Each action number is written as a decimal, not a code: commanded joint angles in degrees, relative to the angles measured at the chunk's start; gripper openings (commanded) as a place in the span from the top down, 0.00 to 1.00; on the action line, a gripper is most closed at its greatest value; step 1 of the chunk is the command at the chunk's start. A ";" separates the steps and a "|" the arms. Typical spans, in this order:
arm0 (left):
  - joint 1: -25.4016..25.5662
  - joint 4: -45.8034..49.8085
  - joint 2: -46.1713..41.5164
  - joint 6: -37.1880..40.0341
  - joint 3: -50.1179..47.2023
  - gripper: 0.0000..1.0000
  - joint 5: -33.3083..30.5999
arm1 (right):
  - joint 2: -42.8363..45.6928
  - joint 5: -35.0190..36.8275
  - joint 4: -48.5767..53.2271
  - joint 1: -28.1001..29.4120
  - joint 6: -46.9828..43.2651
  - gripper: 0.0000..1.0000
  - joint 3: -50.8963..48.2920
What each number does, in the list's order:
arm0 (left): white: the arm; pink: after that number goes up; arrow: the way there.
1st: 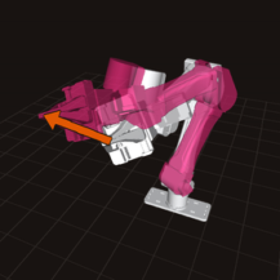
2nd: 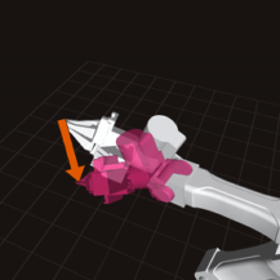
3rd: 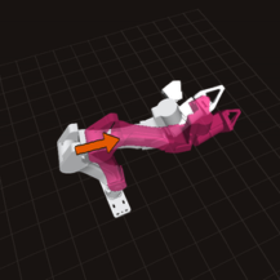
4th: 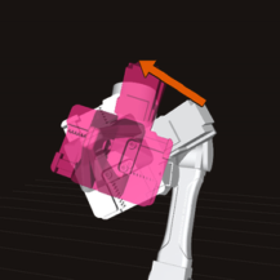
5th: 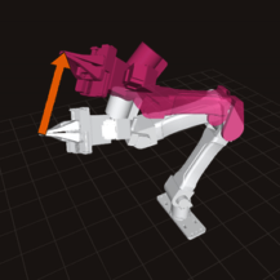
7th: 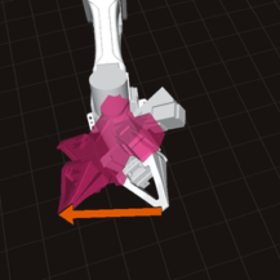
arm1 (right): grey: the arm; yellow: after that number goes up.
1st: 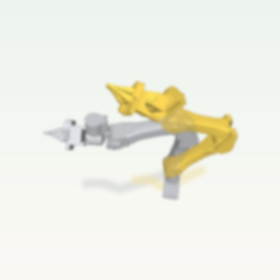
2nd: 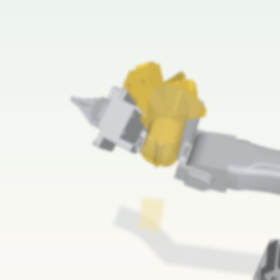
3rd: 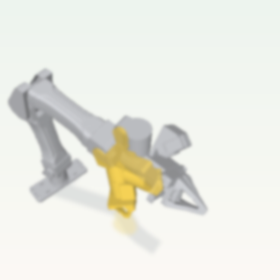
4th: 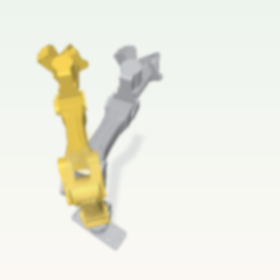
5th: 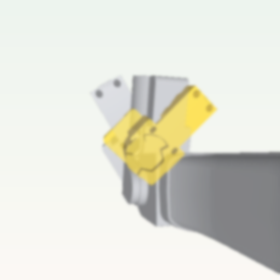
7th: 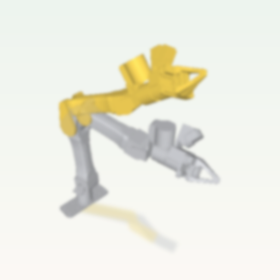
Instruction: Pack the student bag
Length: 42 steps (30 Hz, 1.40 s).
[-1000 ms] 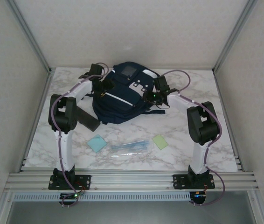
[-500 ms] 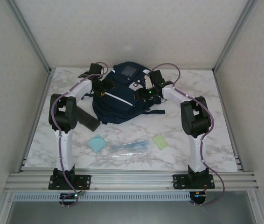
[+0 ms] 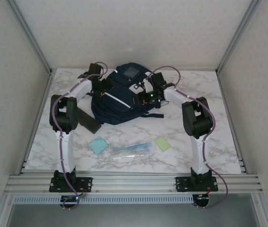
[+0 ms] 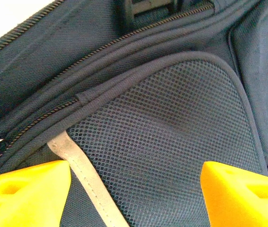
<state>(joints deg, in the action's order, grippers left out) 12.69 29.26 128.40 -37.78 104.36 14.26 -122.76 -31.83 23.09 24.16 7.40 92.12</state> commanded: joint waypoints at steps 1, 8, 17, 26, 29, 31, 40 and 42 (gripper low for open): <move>0.07 0.54 3.17 -1.52 0.41 0.28 -0.68 | 6.57 -14.55 2.17 3.14 -1.53 0.28 -5.13; 0.03 0.77 3.44 -1.67 0.93 0.28 -1.09 | 12.16 -15.33 3.11 2.85 -2.57 0.29 -11.32; -0.03 1.55 2.08 -0.54 0.91 0.28 -1.36 | 11.74 9.51 -5.56 2.77 1.43 0.28 -10.99; 0.02 1.74 2.12 -0.62 0.54 0.28 -1.08 | 1.85 11.18 -2.74 2.90 -0.72 0.28 0.06; 0.02 1.60 2.10 -0.80 0.42 0.28 -1.01 | -0.36 10.40 -2.19 3.19 -0.55 0.28 1.39; -0.01 1.52 2.03 -0.97 0.48 0.28 -1.01 | -0.94 9.07 -2.13 3.77 -0.46 0.28 1.16; 0.10 0.58 2.93 -2.41 0.83 0.28 -0.48 | -2.09 6.57 4.88 9.28 -4.15 0.30 1.66; 0.25 0.14 3.00 -2.69 0.76 0.28 -0.37 | -2.46 9.45 6.48 10.18 -4.78 0.30 1.31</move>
<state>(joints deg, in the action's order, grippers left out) 12.53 28.58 128.70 -39.07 104.71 13.65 -122.61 -20.97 22.85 31.20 4.80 93.06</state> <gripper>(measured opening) 0.723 0.703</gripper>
